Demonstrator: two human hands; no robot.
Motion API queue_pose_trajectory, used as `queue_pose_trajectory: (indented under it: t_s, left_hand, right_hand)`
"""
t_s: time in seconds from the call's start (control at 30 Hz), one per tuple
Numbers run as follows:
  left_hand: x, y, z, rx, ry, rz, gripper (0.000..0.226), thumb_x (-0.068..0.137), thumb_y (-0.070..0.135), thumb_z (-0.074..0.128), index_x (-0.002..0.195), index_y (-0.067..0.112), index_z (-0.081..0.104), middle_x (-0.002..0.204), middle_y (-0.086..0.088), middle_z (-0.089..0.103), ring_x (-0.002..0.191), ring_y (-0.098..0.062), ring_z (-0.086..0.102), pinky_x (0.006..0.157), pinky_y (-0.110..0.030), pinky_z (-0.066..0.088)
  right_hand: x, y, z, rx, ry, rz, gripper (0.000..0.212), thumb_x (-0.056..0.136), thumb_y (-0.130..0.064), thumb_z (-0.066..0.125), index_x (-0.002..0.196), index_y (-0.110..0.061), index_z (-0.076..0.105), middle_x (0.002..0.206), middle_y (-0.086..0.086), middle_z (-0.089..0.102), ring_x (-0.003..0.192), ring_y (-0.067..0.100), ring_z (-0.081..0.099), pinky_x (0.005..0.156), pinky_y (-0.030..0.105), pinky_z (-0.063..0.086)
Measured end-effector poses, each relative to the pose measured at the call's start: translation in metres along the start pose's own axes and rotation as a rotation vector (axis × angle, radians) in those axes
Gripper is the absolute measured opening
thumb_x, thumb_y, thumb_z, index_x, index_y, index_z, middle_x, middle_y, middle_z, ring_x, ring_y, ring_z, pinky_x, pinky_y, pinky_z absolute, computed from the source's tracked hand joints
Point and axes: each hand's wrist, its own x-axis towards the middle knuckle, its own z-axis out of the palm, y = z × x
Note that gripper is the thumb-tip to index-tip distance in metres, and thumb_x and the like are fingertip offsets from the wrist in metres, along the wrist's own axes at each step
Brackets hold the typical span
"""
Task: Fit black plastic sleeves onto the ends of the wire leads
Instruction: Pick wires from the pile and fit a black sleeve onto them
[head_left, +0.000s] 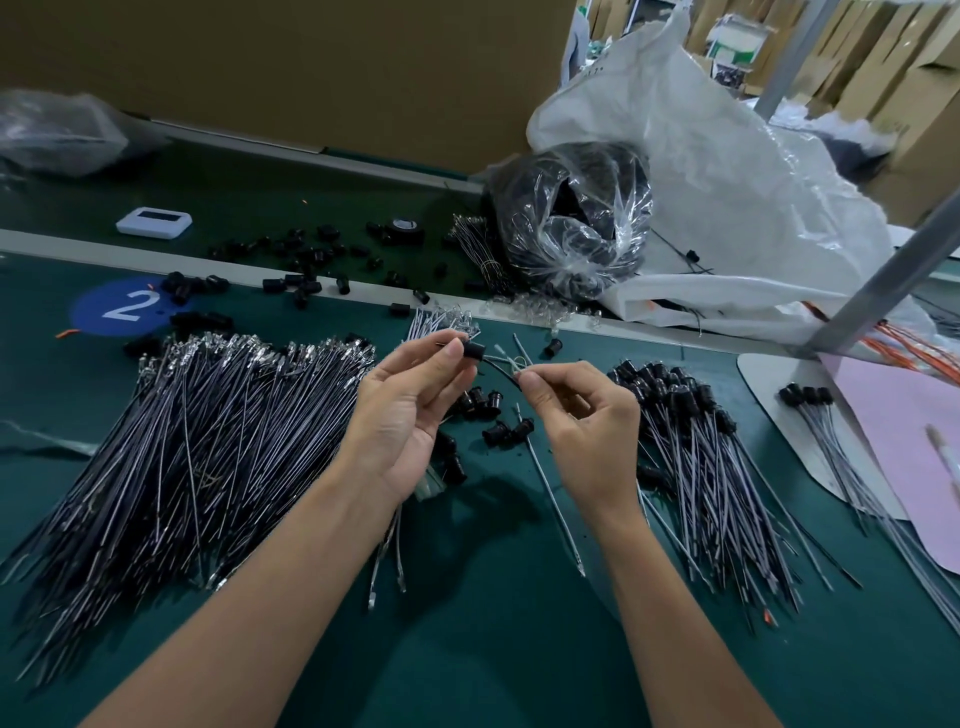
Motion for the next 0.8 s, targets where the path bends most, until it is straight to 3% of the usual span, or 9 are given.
queue_pose_trajectory:
  t_s: [0.23, 0.4, 0.57, 0.7, 0.8]
  left_hand:
    - [0.0023, 0.0015, -0.0025, 0.013, 0.011, -0.002, 0.020, 0.070, 0.005, 0.070, 0.090, 0.006, 0.071, 0.085, -0.006, 0.076, 0.080, -0.014, 0.073, 0.073, -0.023, 0.058]
    - [0.0009, 0.0007, -0.0017, 0.044, -0.018, -0.010, 0.013, 0.068, 0.005, 0.071, 0.078, 0.010, 0.078, 0.087, -0.008, 0.076, 0.081, -0.016, 0.074, 0.073, -0.023, 0.058]
    - [0.0024, -0.0002, -0.0027, 0.029, -0.018, -0.014, 0.014, 0.067, 0.004, 0.071, 0.079, 0.009, 0.077, 0.087, -0.009, 0.076, 0.081, -0.017, 0.074, 0.071, -0.023, 0.058]
    - [0.0011, -0.0007, -0.0011, 0.062, -0.078, -0.023, 0.021, 0.068, 0.001, 0.071, 0.089, 0.003, 0.072, 0.091, -0.011, 0.075, 0.082, -0.018, 0.073, 0.070, -0.023, 0.058]
    - [-0.0011, -0.0036, 0.0018, 0.072, -0.106, -0.022, 0.019, 0.066, -0.001, 0.071, 0.085, 0.004, 0.073, 0.090, -0.012, 0.075, 0.082, -0.019, 0.073, 0.069, -0.023, 0.058]
  right_hand:
    - [-0.0005, -0.0014, -0.0019, -0.170, -0.027, -0.129, 0.005, 0.083, -0.007, 0.075, 0.083, -0.012, 0.077, 0.075, -0.002, 0.066, 0.069, 0.006, 0.058, 0.063, 0.011, 0.040]
    - [-0.0001, -0.0009, -0.0026, -0.205, -0.031, -0.155, 0.005, 0.082, -0.007, 0.076, 0.083, -0.012, 0.077, 0.076, -0.001, 0.066, 0.069, 0.005, 0.058, 0.064, 0.011, 0.040]
    - [0.0004, 0.0010, -0.0032, -0.224, -0.027, -0.185, 0.006, 0.081, -0.007, 0.076, 0.082, -0.013, 0.077, 0.075, -0.001, 0.065, 0.068, 0.005, 0.056, 0.058, 0.016, 0.042]
    - [0.0008, 0.0010, -0.0038, -0.252, -0.003, -0.211, 0.005, 0.081, -0.007, 0.077, 0.082, -0.012, 0.077, 0.075, 0.000, 0.066, 0.067, 0.002, 0.055, 0.060, 0.009, 0.038]
    - [-0.0001, -0.0006, -0.0018, -0.268, 0.027, -0.234, 0.005, 0.081, -0.007, 0.077, 0.081, -0.011, 0.076, 0.074, -0.001, 0.066, 0.066, 0.002, 0.055, 0.060, 0.008, 0.038]
